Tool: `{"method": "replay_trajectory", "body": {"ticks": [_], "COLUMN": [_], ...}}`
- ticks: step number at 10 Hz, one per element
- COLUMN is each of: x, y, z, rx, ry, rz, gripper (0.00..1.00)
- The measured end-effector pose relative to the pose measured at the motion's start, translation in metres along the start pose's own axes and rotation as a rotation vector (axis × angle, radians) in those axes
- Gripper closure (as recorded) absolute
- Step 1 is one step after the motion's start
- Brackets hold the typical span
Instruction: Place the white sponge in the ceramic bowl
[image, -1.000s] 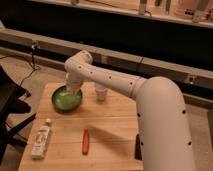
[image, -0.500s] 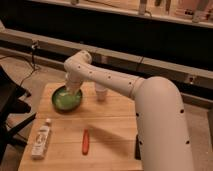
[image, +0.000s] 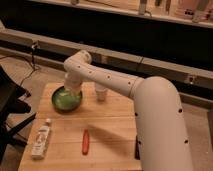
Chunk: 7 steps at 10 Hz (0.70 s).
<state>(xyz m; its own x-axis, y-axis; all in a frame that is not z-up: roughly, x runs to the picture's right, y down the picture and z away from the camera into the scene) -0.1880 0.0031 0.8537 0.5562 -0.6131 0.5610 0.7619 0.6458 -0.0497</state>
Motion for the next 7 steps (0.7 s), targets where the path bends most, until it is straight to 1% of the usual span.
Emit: {"method": "replay_trajectory", "body": {"ticks": [7], "x": [-0.0005], "y": [-0.0025], "z": [0.0042], "rx": [-0.001], "ry": [-0.006], "rz": [-0.012], "gripper": [0.52]}}
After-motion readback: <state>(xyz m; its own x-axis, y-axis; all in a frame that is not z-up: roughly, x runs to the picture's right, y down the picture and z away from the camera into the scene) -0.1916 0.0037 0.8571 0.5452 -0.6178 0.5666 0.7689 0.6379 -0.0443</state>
